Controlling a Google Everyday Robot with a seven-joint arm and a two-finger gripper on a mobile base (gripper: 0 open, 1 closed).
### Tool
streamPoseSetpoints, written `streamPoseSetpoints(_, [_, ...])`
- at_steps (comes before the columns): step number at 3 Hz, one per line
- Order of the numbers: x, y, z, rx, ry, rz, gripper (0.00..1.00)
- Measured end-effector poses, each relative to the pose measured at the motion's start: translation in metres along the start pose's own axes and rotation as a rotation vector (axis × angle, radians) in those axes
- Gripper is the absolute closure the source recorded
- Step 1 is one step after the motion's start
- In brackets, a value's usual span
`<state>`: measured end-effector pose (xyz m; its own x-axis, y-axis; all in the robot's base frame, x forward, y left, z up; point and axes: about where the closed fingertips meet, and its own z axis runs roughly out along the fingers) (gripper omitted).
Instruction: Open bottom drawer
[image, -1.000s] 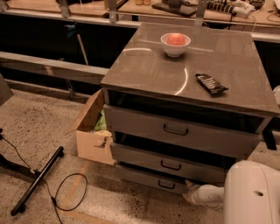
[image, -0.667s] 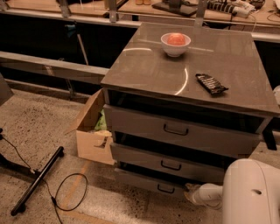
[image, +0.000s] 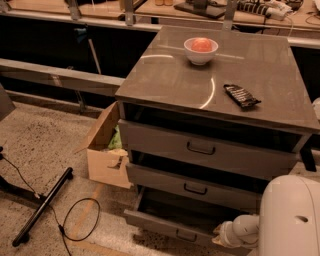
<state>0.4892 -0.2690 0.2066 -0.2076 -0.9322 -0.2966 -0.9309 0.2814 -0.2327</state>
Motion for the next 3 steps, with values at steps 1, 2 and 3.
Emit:
streamPoseSetpoints(1, [-0.006, 0.016, -0.017, -0.026, -0.006, 0.002, 0.83])
streamPoseSetpoints(2, [-0.011, 0.016, -0.033, 0.005, -0.011, 0.0, 0.59])
streamPoseSetpoints(3, [-0.018, 0.0, -0.036, 0.052, -0.006, -0.032, 0.58])
